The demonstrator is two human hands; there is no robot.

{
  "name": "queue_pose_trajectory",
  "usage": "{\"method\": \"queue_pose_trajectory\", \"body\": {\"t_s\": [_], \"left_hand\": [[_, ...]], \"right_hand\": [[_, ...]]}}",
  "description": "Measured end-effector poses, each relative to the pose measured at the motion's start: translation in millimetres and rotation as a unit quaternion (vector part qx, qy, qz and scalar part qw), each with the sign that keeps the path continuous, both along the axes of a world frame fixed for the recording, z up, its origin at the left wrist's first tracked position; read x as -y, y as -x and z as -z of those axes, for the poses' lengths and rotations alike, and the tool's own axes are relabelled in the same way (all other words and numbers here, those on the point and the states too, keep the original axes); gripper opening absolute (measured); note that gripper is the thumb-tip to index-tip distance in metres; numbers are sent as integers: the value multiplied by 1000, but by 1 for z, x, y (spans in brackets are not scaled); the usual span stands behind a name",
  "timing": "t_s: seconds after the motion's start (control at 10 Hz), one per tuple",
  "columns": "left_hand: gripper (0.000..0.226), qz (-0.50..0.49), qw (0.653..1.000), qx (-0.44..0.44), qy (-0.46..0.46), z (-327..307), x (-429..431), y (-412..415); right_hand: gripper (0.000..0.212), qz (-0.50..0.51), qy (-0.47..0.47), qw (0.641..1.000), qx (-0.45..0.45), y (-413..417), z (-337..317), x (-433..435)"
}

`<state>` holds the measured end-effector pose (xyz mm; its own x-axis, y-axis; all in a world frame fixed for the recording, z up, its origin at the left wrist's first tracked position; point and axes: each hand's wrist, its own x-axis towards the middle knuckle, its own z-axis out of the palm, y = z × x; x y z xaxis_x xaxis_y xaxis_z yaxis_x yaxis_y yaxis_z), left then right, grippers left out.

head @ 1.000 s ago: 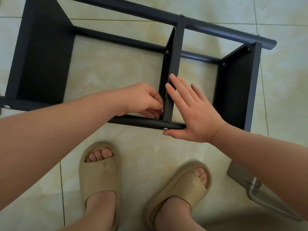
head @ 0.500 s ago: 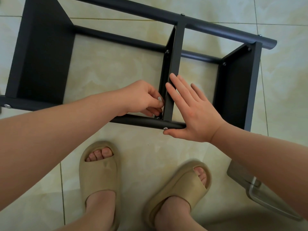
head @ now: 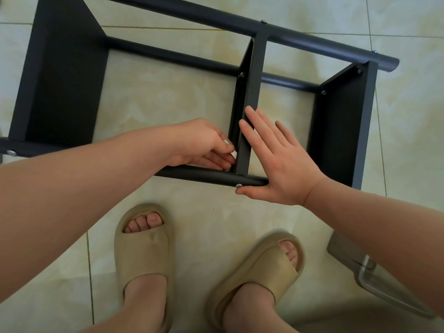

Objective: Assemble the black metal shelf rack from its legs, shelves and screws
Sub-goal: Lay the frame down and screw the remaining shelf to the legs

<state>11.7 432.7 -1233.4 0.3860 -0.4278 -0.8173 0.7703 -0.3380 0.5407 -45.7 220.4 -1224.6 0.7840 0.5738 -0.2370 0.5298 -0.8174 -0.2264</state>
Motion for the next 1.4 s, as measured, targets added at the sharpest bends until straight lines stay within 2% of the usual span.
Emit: {"method": "queue_pose_trajectory", "body": {"t_s": [0.2,0.6,1.3,1.4], "left_hand": [[13,47,997,48,-25,-2,-1,1],[13,103,991,81,-34,-4,-8,2],[15,259,948,160,-91,-3,-11,3],[15,272,935,199,-112,-4,-13,2]], "right_hand": [[112,0,1,1000,-2,0,-1,0],[112,-1,1,1000,3,0,0,0],[112,-2,-2,1000,0,0,2,1],[113,-2,1,1000,-5,0,2,2]]}}
